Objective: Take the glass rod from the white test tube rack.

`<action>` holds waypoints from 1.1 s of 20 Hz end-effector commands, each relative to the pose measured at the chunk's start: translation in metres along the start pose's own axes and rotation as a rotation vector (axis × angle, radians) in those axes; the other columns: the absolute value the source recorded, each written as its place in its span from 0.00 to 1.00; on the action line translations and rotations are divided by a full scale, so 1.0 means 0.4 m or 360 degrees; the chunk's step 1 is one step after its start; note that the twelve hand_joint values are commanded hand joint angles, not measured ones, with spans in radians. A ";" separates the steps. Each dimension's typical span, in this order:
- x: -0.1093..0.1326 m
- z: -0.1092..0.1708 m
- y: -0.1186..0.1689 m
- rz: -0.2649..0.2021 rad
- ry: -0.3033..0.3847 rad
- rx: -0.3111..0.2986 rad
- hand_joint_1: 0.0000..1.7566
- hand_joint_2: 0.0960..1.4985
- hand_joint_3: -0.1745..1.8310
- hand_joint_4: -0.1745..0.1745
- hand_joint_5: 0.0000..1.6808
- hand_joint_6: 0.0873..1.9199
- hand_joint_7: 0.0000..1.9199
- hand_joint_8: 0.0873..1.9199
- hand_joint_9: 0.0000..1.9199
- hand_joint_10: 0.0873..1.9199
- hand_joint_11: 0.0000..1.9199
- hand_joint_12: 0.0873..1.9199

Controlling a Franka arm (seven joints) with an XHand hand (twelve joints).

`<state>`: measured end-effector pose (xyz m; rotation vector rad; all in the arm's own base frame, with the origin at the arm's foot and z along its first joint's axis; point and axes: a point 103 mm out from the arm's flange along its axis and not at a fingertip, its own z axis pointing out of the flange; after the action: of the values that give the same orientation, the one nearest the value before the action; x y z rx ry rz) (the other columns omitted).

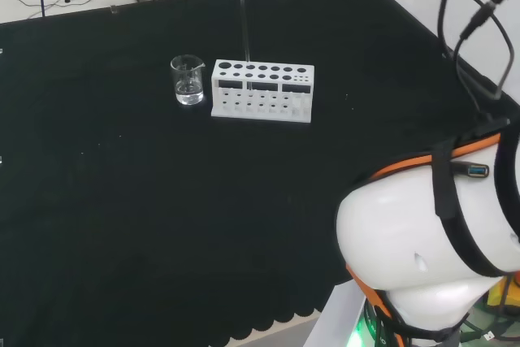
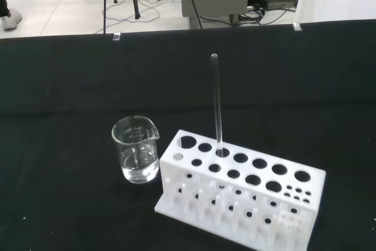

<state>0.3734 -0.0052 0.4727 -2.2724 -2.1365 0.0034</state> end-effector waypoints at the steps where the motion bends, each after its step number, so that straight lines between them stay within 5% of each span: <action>1: -0.009 0.000 0.145 -0.0028 0.0018 -0.0016 0.38 0.74 0.00 0.05 0.06 0.00 0.00 0.41 0.11 0.44 0.09 0.75; 16: -0.092 0.128 0.415 -0.0099 0.0073 0.0048 0.40 0.76 0.00 0.00 0.22 0.01 0.19 0.47 0.33 0.43 0.23 0.71; 22: -0.110 0.200 0.488 -0.0125 0.0057 0.0118 0.40 0.77 0.00 0.00 0.19 0.25 0.25 0.47 0.38 0.42 0.27 0.70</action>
<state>0.5253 -0.0454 0.4190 -2.1889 -2.1453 0.0269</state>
